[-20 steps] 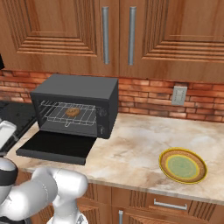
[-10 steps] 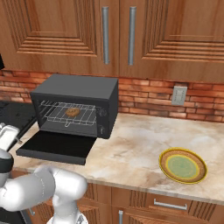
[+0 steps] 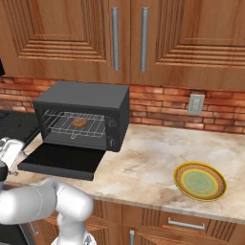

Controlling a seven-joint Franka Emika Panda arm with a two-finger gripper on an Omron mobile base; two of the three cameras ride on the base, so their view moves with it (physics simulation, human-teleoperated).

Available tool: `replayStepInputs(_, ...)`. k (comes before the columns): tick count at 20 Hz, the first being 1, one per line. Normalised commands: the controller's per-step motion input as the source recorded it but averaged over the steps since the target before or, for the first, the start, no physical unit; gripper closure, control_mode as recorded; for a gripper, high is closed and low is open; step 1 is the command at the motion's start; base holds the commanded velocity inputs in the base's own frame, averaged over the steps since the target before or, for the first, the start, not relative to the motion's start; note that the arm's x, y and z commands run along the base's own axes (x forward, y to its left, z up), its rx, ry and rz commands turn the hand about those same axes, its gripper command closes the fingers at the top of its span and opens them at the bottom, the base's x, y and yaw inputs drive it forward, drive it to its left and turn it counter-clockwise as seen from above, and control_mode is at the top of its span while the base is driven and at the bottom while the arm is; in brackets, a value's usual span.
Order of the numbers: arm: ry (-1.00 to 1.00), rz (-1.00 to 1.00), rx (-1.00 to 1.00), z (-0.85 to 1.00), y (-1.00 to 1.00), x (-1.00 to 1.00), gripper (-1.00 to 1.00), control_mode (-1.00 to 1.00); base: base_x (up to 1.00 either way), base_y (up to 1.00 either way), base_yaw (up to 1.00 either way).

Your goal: Pick up the bagel from the plate, place it on the toaster oven rack, close the door, and set the timer.

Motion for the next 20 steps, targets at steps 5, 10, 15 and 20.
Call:
replayStepInputs(5, 0.02, 0.0, -0.03, -0.17, 0.0, 0.16, -1.0, -1.0, 0.0, 0.0, 0.0)
replayStepInputs(10, 0.0, 0.0, 0.0, -0.18, 0.04, 0.13, -1.0, -1.0, 0.0, 0.0, 0.0)
replayStepInputs(15, 0.0, 0.0, 0.0, -0.14, 0.09, 0.02, -1.0, -1.0, 0.0, 0.0, 0.0)
replayStepInputs(20, -0.04, 0.01, 0.0, -0.09, 0.18, 0.0, -1.0, -1.0, 0.0, 0.0, 0.0)
